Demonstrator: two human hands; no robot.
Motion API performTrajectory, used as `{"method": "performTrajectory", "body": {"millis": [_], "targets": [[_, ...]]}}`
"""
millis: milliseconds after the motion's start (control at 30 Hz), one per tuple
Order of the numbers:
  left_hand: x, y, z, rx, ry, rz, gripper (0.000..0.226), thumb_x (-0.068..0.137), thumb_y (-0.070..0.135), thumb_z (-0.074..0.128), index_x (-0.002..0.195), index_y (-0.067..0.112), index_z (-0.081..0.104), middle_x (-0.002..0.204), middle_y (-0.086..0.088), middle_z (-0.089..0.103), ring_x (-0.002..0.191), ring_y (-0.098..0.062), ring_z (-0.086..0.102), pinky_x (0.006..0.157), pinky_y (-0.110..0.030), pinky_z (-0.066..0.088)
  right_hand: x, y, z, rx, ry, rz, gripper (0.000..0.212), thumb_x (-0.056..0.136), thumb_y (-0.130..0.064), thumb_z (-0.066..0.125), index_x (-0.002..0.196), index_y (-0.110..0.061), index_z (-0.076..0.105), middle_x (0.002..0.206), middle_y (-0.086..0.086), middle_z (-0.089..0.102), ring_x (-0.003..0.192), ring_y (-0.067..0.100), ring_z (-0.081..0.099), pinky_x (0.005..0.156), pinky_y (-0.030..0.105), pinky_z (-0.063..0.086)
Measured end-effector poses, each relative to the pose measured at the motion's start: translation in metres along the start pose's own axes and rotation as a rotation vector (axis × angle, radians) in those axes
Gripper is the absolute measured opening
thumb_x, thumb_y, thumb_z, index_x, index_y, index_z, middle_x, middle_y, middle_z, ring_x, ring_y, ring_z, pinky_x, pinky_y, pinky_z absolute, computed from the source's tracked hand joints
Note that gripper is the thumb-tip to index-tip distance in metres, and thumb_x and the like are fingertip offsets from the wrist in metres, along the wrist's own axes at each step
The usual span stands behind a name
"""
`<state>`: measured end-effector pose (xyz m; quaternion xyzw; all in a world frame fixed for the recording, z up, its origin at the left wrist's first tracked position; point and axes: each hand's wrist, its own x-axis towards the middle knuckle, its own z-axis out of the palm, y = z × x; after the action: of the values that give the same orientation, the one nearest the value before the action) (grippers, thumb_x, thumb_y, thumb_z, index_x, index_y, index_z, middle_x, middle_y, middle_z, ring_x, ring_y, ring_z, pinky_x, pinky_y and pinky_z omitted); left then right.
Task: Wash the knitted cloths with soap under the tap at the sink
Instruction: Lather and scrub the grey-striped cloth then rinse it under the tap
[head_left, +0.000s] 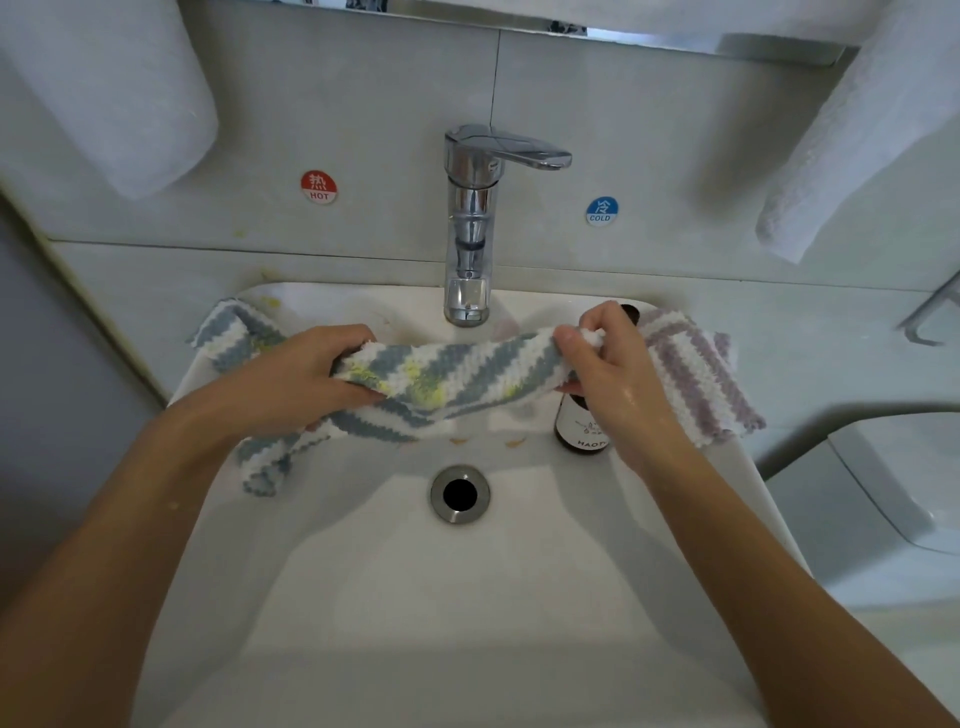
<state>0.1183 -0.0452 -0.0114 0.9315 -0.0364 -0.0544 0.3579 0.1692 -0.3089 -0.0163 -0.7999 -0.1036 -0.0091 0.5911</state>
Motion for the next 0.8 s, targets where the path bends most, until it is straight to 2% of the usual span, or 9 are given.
{"method": "performTrajectory", "body": {"millis": [100,167,233,300,367,433,467,600,800], "targets": [[0.0,0.003,0.004,-0.026,-0.037,-0.052,0.009,0.09,0.011,0.064,0.089,0.009,0.056,0.074,-0.007,0.057,0.047,-0.005,0.054,0.043,-0.02,0.043,-0.003,0.002,0.01,-0.055,-0.066,0.061,0.018,0.098,-0.023,0.053,0.084,-0.025,0.041,0.084,0.01,0.052,0.076,0.021,0.053,0.072,0.051,0.052],[-0.001,0.004,0.005,-0.072,-0.045,-0.065,0.006,0.091,0.013,0.063,0.089,0.012,0.058,0.078,-0.006,0.061,0.055,-0.01,0.059,0.051,-0.02,0.046,-0.007,0.0,0.013,0.023,-0.135,0.117,0.011,0.097,-0.026,0.056,0.094,-0.025,0.045,0.087,0.006,0.056,0.074,0.014,0.057,0.066,0.037,0.051],[-0.001,0.006,0.005,-0.084,-0.044,-0.064,0.006,0.091,0.016,0.062,0.086,0.018,0.059,0.082,-0.002,0.064,0.071,-0.013,0.061,0.061,-0.022,0.044,-0.009,-0.004,0.013,-0.023,-0.237,0.17,0.031,0.09,-0.032,0.065,0.116,-0.024,0.049,0.099,-0.006,0.055,0.081,0.003,0.057,0.067,0.019,0.046],[0.0,0.009,0.008,-0.11,-0.034,-0.082,0.004,0.091,0.018,0.062,0.088,0.017,0.06,0.087,-0.003,0.065,0.077,-0.014,0.06,0.066,-0.025,0.042,-0.01,-0.002,0.013,-0.158,-0.36,0.234,0.06,0.081,-0.033,0.076,0.133,-0.021,0.047,0.115,-0.01,0.05,0.099,0.007,0.054,0.081,0.023,0.045],[0.001,0.012,0.014,-0.131,-0.017,-0.119,0.006,0.092,0.018,0.061,0.093,0.012,0.059,0.089,-0.005,0.064,0.076,-0.013,0.057,0.064,-0.023,0.04,-0.009,0.001,0.015,-0.294,-0.482,0.228,0.054,0.077,-0.027,0.08,0.123,-0.007,0.058,0.104,-0.004,0.061,0.087,0.013,0.059,0.077,0.029,0.05],[0.003,0.014,0.022,-0.098,-0.014,-0.158,0.008,0.093,0.019,0.06,0.093,0.011,0.056,0.089,-0.005,0.06,0.074,-0.012,0.053,0.061,-0.023,0.037,-0.01,0.005,0.017,-0.422,-0.52,0.167,0.044,0.079,-0.027,0.079,0.104,0.005,0.063,0.084,0.009,0.06,0.07,0.018,0.053,0.065,0.032,0.043],[0.004,0.015,0.027,-0.082,-0.023,-0.169,0.009,0.094,0.019,0.059,0.09,0.014,0.053,0.088,-0.004,0.058,0.074,-0.011,0.052,0.061,-0.024,0.036,-0.01,0.006,0.018,-0.443,-0.517,0.146,0.041,0.081,-0.027,0.077,0.1,0.007,0.062,0.084,0.015,0.06,0.069,0.021,0.051,0.063,0.031,0.04],[0.006,0.024,0.044,-0.084,-0.034,-0.162,0.017,0.096,0.019,0.055,0.086,0.025,0.043,0.086,0.001,0.052,0.075,-0.008,0.05,0.056,-0.021,0.035,-0.011,0.004,0.019,-0.412,-0.473,0.086,0.021,0.09,-0.028,0.066,0.087,-0.01,0.056,0.085,0.005,0.058,0.07,0.017,0.052,0.064,0.031,0.041],[0.002,0.049,0.064,-0.356,0.004,-0.088,0.027,0.091,0.03,0.062,0.113,0.022,0.049,0.097,0.0,0.062,0.081,-0.011,0.063,0.056,-0.021,0.047,-0.016,0.005,0.034,-0.105,-0.216,-0.027,0.019,0.092,-0.015,0.061,0.08,-0.023,0.048,0.07,-0.009,0.054,0.06,0.001,0.05,0.058,0.019,0.044]]}}
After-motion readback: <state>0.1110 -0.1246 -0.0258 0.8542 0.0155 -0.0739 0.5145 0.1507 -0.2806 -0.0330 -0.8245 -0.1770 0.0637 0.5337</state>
